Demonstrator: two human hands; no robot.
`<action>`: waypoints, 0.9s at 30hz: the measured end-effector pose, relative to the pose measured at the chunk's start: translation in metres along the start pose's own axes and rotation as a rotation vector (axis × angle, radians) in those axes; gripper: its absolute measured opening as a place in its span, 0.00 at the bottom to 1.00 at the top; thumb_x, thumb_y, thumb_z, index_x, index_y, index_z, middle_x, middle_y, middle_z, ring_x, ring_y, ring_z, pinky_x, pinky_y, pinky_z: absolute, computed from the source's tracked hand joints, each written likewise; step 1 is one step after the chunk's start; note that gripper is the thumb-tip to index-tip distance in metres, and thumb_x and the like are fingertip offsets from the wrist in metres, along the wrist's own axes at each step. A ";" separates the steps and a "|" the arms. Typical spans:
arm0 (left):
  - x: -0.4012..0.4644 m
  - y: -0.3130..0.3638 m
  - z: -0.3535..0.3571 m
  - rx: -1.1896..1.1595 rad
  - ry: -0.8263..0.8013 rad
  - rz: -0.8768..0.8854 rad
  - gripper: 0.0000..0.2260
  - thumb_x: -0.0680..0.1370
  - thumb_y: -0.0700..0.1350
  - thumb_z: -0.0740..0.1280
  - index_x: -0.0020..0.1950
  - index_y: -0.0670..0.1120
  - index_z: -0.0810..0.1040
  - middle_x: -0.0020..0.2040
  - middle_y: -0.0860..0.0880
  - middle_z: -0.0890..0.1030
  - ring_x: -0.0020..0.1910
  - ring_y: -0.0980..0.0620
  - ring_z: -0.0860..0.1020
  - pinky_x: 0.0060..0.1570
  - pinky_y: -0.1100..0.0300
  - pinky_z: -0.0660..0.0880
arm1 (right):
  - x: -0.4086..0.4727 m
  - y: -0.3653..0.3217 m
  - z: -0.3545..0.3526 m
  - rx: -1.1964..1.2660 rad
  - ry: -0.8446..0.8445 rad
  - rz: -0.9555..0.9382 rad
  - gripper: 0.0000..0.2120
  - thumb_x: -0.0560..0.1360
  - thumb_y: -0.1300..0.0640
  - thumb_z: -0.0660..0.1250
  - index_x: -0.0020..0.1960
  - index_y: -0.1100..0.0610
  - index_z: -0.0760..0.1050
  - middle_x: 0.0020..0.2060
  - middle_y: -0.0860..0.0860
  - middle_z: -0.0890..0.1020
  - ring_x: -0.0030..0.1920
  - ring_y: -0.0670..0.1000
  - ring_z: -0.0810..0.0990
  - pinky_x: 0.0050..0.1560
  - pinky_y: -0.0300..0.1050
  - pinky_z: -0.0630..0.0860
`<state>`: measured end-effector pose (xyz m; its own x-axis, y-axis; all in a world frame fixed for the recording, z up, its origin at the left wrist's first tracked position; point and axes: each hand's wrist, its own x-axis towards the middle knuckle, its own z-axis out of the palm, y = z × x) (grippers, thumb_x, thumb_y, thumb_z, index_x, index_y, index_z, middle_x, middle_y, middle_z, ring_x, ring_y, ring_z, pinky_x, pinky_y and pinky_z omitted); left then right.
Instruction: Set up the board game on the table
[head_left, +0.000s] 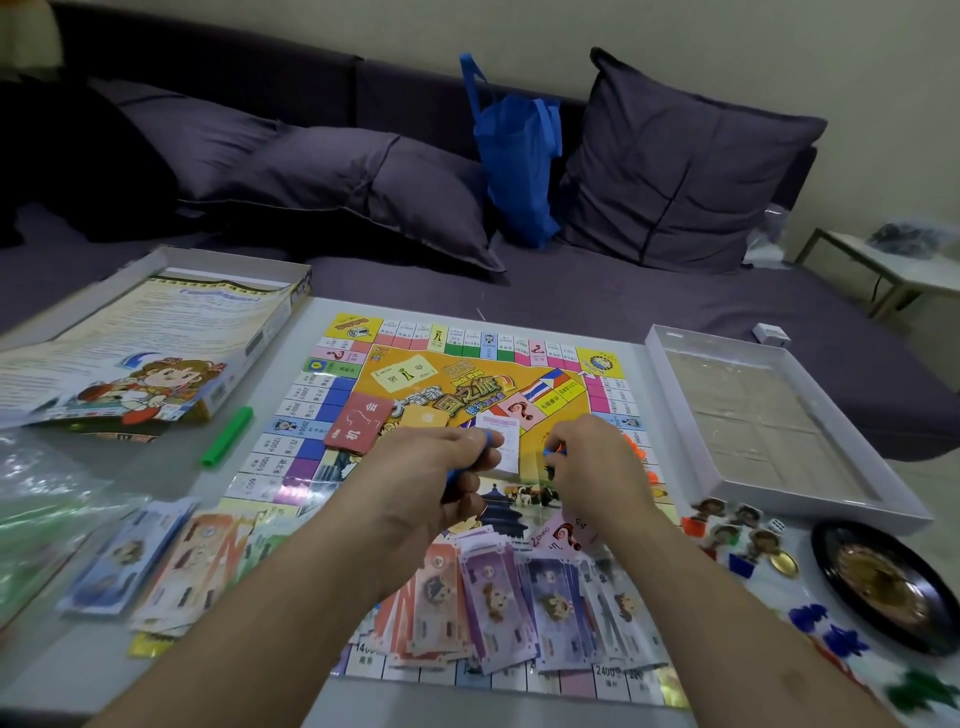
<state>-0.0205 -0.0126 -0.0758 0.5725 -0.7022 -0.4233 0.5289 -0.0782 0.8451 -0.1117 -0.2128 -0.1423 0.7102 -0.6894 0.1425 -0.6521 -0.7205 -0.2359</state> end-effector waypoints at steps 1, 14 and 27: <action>0.000 0.000 0.000 0.002 0.000 0.006 0.08 0.83 0.39 0.67 0.53 0.37 0.86 0.38 0.47 0.84 0.34 0.53 0.72 0.34 0.60 0.77 | 0.001 0.000 -0.002 0.056 -0.002 0.005 0.05 0.81 0.58 0.70 0.47 0.51 0.82 0.48 0.49 0.80 0.45 0.51 0.79 0.41 0.43 0.72; -0.004 0.001 0.008 -0.006 -0.004 0.041 0.09 0.81 0.42 0.71 0.55 0.36 0.84 0.39 0.43 0.85 0.32 0.52 0.74 0.35 0.58 0.76 | -0.049 -0.039 -0.083 1.012 -0.126 -0.171 0.07 0.79 0.66 0.72 0.50 0.56 0.87 0.34 0.52 0.83 0.34 0.48 0.78 0.39 0.42 0.76; -0.011 0.000 0.008 -0.081 -0.051 -0.016 0.10 0.81 0.41 0.71 0.56 0.34 0.83 0.35 0.45 0.82 0.35 0.50 0.71 0.40 0.56 0.76 | -0.060 -0.047 -0.077 0.459 0.180 -0.503 0.11 0.79 0.62 0.73 0.61 0.54 0.86 0.49 0.46 0.83 0.50 0.43 0.80 0.52 0.38 0.79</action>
<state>-0.0320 -0.0099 -0.0688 0.5320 -0.7367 -0.4173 0.5876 -0.0337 0.8085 -0.1439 -0.1438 -0.0661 0.8157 -0.3108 0.4879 -0.0500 -0.8782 -0.4757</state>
